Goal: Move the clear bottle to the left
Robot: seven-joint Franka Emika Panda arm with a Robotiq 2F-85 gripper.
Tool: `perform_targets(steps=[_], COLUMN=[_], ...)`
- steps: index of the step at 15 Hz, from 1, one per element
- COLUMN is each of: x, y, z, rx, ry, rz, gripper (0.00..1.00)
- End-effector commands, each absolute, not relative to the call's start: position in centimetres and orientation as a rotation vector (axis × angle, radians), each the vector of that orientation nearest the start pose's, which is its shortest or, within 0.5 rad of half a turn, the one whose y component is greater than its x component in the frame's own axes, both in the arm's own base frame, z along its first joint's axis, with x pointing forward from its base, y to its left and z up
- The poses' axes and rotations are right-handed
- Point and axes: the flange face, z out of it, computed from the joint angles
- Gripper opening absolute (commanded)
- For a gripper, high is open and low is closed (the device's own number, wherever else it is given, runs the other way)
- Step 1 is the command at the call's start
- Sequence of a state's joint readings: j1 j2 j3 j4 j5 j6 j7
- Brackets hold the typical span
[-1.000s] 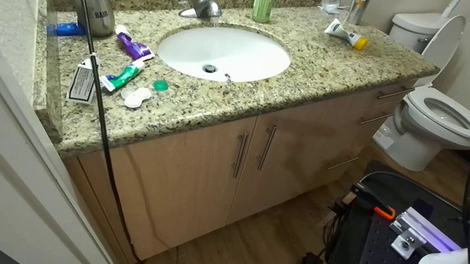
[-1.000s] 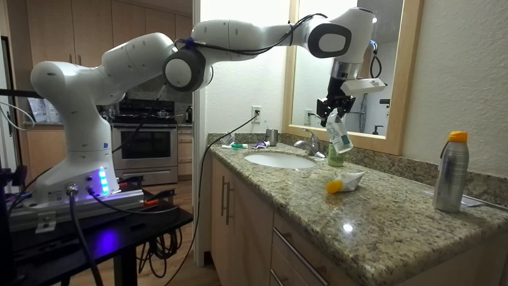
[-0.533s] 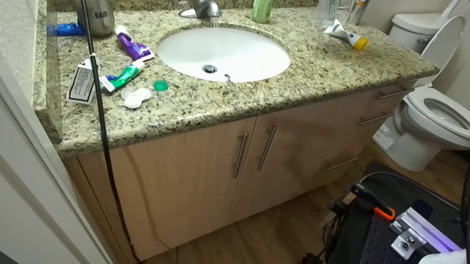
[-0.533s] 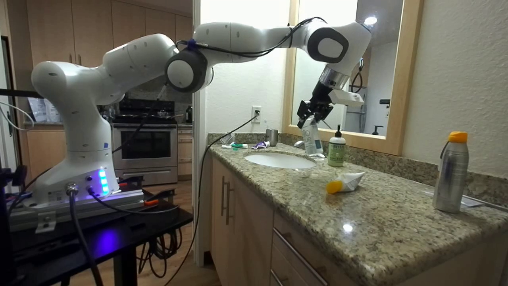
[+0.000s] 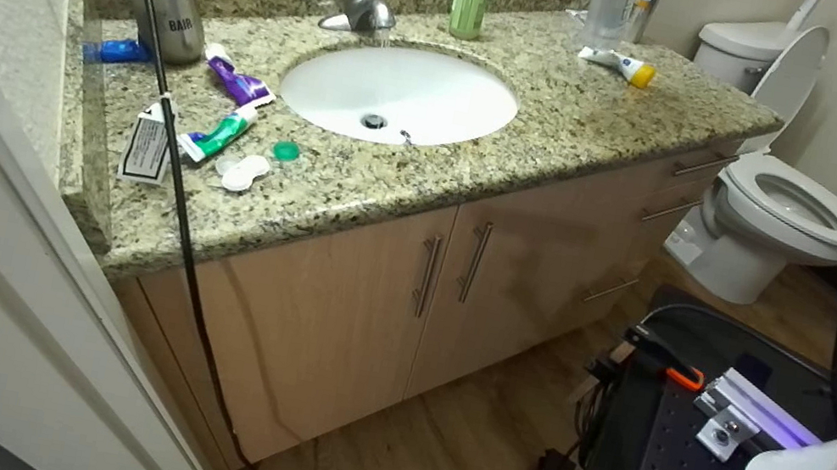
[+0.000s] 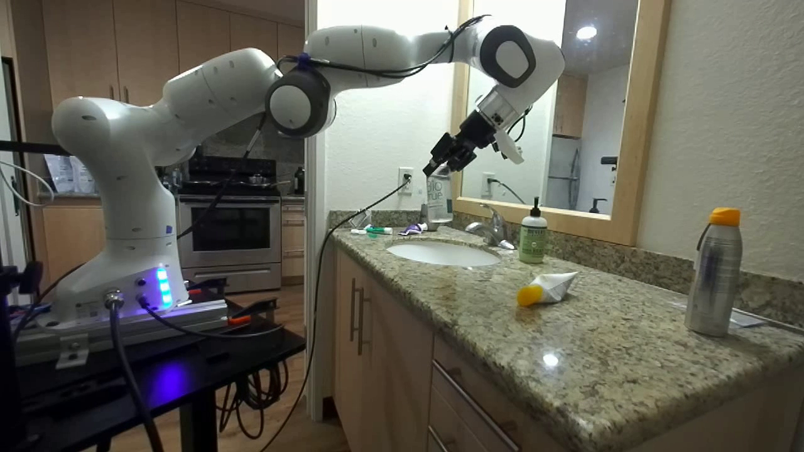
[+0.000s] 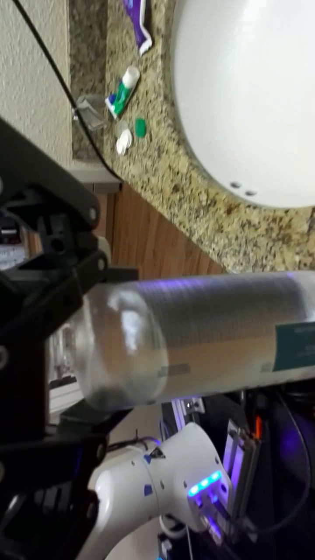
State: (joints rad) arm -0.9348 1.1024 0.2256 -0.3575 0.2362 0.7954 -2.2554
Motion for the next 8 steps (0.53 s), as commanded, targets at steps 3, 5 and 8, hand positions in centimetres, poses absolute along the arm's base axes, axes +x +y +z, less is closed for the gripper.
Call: perform_targets(steps=[3,5,8], x=[47.5,47.7,48.2], y=[-49.4,-49.3,-49.7], z=[39.1,38.9,38.2], rx=[-1.603,-1.602,-1.654], ry=[-1.778,-1.773,-1.758], rz=[-0.384,-0.39,-0.403], gripper=[0.62,0.62,0.37])
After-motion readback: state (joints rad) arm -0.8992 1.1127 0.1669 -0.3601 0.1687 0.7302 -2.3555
